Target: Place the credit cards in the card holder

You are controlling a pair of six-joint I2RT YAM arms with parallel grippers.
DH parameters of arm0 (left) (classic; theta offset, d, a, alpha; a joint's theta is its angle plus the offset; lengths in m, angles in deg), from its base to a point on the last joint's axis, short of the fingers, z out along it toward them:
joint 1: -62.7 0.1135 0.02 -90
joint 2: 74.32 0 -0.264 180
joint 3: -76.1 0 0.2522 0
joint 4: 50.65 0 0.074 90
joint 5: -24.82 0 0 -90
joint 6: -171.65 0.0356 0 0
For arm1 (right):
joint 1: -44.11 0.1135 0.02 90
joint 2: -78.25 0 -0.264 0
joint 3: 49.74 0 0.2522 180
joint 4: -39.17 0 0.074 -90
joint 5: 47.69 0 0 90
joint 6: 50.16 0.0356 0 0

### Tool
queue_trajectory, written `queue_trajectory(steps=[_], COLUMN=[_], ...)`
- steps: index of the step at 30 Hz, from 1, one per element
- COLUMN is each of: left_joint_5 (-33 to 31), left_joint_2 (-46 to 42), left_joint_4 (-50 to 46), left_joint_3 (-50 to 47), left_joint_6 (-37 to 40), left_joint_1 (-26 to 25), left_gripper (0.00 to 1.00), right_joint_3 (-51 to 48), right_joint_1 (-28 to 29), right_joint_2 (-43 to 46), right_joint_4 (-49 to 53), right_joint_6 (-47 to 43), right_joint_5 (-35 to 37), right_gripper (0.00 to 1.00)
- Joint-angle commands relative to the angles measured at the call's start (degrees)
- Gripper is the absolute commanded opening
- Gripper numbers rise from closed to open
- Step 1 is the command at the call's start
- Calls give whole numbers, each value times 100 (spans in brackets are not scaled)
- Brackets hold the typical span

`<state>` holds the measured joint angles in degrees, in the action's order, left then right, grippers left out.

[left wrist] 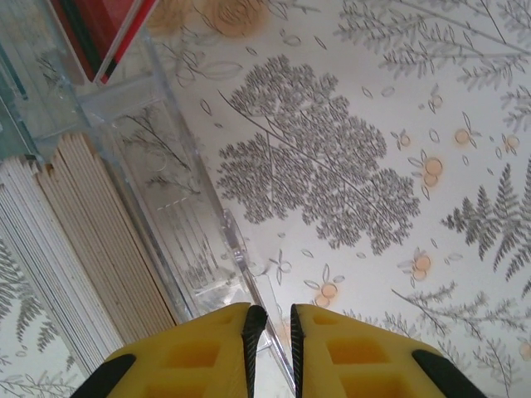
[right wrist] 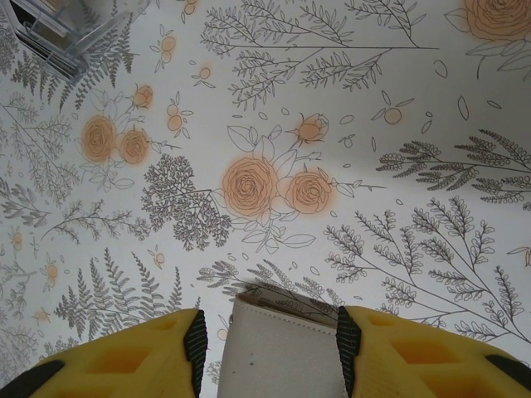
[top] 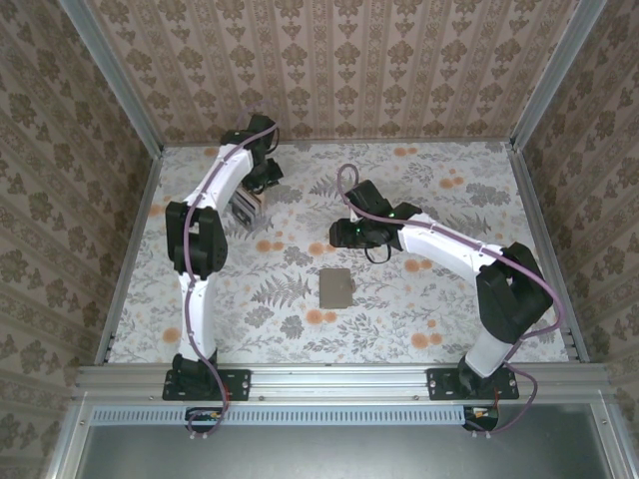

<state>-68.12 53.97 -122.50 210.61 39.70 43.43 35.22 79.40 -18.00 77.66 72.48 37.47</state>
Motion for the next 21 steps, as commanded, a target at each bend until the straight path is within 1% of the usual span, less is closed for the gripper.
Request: queue_trajectory(steps=[1,11,14,17,21], left_joint_5=[458,797,875,907,870], left_joint_2=[-223,-576,-668,-772,-1014], left_joint_4=[-75,258,363,413,443], left_joint_3=[-257,-768,-850,-825,-733], left_joint_6=[15,-180,-250,-295,-278], left_joint_1=[-173,-650,-921,-1038,-1088], left_gripper=[20,20,20,21,25], right_joint_3=[-170,-445,-484,-454,-282], right_joint_1=[-30,-161,-213,-263,-346], right_joint_2=[277,426,447,392,297], right_joint_4=[-27,-202,-297,-366,-389], right_joint_6=[115,241,272,278,254], right_joint_5=[123,134,87,-1,-94], right_gripper=[48,47,47,46,45])
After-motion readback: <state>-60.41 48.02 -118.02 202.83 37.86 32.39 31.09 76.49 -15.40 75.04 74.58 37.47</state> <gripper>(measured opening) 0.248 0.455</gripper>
